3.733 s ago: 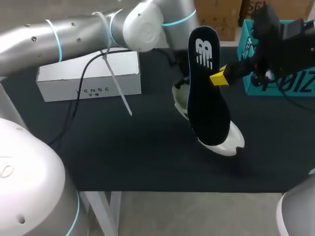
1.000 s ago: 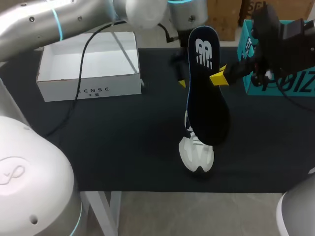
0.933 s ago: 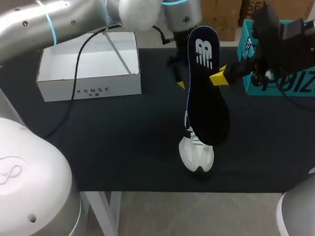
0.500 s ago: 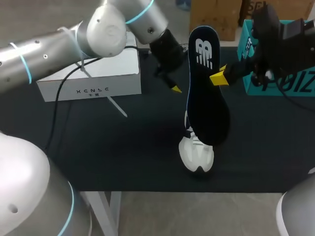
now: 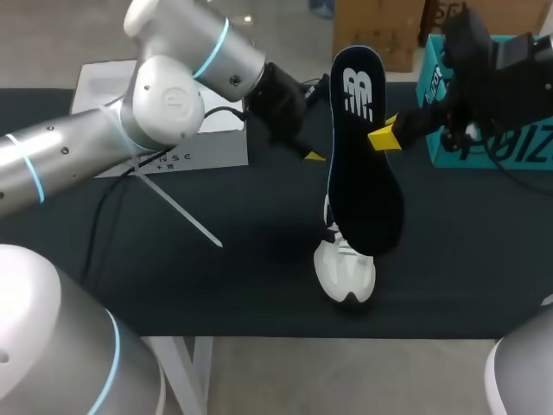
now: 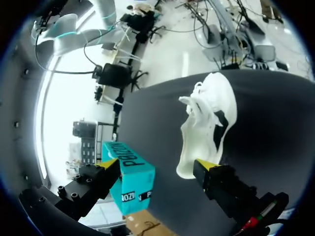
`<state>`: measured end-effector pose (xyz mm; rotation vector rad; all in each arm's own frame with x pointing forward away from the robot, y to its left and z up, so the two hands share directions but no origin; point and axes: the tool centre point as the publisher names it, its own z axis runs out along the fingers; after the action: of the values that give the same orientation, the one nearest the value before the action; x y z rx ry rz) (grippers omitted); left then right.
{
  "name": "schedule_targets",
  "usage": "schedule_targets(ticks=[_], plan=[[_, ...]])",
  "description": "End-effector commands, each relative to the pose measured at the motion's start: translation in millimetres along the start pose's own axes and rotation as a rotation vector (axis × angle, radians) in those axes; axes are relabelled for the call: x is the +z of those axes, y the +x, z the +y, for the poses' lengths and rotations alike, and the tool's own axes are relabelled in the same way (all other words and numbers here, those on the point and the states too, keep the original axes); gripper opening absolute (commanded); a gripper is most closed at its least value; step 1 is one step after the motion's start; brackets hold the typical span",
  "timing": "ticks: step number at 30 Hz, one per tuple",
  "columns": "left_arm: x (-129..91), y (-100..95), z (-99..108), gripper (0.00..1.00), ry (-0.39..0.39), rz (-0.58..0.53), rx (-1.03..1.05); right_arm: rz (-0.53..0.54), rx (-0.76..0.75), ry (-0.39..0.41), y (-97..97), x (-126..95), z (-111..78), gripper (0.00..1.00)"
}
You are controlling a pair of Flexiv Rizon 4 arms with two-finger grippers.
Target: Take the shoe out of the shoebox, open the shoe tongue, remove and reinsert the insole, then place the shoe into the shoebox
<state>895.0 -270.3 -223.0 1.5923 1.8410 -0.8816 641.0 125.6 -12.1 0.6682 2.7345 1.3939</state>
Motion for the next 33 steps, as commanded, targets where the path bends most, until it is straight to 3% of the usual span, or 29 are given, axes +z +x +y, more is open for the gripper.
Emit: schedule_targets(ticks=[1, 7, 11, 19, 33], plan=[[-1.4, 9.8, -10.7, 1.0, -0.032, -0.227, 0.109, 0.002, 0.002, 0.006, -2.1, 3.0, 3.0, 0.0], [-1.9, 14.8, -18.9, 1.0, -0.066, -0.428, 0.207, 0.002, 0.002, 0.006, -2.1, 3.0, 3.0, 0.0], [-2.3, 18.9, -21.9, 1.0, -0.038, -0.569, 0.214, 0.002, 0.002, 0.006, -2.1, 3.0, 3.0, 0.0], [-9.5, 8.9, -27.3, 1.0, 0.01, -0.723, 0.23, 0.002, 0.002, 0.006, -2.1, 3.0, 3.0, 0.0], [-22.4, -7.1, -33.3, 1.0, -0.029, -0.665, 0.254, 0.002, 0.002, 0.006, -2.1, 3.0, 3.0, 0.0]])
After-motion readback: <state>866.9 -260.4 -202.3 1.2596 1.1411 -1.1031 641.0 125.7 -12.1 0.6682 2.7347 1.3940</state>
